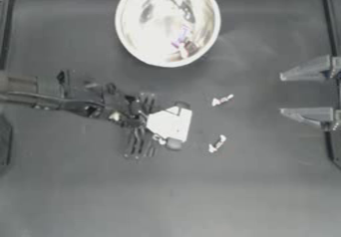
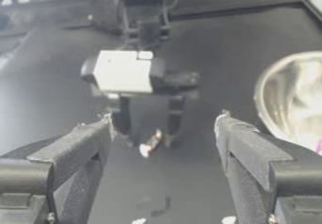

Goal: Put candies in bowl

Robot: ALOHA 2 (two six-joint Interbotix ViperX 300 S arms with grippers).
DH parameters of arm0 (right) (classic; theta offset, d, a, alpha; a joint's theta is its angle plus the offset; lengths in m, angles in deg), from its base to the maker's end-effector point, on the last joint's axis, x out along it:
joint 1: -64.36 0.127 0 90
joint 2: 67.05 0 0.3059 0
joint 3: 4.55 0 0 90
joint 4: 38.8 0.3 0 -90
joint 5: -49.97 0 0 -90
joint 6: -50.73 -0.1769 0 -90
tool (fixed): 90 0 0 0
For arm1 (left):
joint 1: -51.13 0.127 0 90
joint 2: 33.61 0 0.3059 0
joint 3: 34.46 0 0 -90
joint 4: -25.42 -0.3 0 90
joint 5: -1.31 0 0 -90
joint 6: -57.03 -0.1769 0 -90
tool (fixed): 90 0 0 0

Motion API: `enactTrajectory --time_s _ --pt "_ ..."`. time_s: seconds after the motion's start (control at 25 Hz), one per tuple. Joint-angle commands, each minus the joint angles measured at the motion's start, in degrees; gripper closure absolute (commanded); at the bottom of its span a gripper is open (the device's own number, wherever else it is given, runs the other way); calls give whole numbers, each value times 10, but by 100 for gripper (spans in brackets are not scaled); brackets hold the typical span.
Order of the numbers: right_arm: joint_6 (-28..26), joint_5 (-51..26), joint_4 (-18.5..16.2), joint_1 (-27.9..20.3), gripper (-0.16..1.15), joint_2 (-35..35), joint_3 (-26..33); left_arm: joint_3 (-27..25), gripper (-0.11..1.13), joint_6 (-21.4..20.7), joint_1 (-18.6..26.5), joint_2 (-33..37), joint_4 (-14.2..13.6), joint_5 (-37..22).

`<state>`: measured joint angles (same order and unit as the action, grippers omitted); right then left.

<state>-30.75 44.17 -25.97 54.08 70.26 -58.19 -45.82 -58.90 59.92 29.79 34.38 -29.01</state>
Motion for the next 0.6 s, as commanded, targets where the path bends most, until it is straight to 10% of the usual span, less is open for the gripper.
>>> enactTrajectory --time_s 0.04,0.6 --pt "0 6 2 6 3 -3 7 12 14 -6 4 11 -4 1" --pt "0 11 2 11 3 -3 7 38 80 -7 6 0 -4 -43"
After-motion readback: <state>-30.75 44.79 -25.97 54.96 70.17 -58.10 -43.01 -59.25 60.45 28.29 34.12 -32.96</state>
